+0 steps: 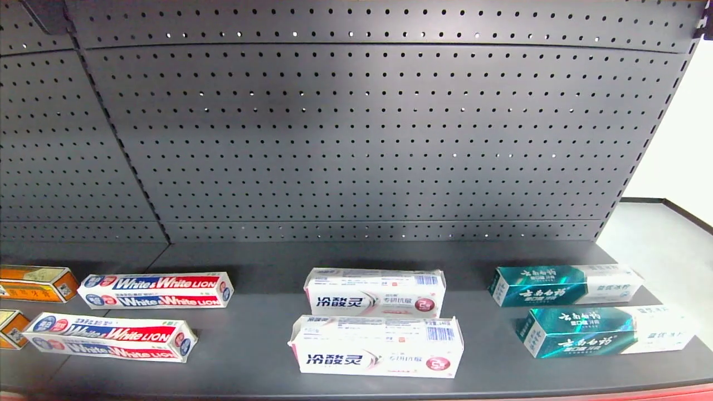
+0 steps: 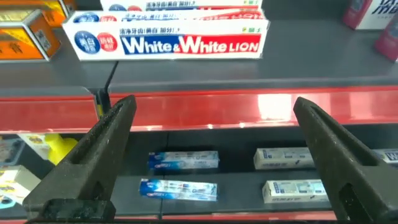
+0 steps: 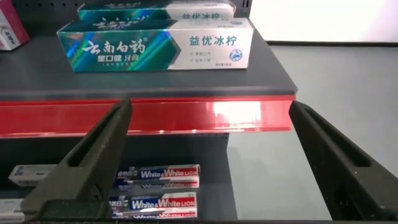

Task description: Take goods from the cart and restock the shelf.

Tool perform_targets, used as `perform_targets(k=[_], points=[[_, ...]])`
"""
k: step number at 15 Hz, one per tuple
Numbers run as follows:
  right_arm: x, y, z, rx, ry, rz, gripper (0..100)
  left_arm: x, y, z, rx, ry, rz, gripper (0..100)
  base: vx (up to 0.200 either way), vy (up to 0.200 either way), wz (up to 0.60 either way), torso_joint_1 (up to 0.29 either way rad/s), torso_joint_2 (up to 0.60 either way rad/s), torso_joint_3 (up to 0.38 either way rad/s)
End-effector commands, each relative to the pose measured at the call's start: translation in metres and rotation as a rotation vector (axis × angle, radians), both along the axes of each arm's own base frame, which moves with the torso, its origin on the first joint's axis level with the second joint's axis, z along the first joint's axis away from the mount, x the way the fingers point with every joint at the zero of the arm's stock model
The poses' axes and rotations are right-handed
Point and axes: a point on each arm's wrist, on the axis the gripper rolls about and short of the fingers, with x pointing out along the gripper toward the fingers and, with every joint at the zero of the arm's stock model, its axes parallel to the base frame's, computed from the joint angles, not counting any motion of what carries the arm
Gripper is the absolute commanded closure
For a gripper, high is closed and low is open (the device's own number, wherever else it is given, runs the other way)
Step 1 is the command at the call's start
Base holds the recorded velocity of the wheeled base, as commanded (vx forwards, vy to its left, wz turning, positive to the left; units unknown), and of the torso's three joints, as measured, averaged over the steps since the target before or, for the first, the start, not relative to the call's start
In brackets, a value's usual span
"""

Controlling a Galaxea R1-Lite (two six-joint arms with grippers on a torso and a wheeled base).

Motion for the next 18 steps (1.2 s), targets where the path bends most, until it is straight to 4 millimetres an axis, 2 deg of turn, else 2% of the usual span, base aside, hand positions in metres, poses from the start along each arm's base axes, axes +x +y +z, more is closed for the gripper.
perform_targets(k=[1,18], points=[[0.0001,0.0000,0.0001,0.000,0.001,0.000,0,0.0001,0.0000,-0.0001,-0.001,0.002,0.001,0,0.000,0.000,0.00,0.000,0.00,0.000],[0.0001,0.0000,0.0002,0.000,-0.001,0.000,0,0.0001,0.0001,-0.0001,-0.011,0.002,0.005,0,-0.012,0.012,0.00,0.000,0.00,0.000]])
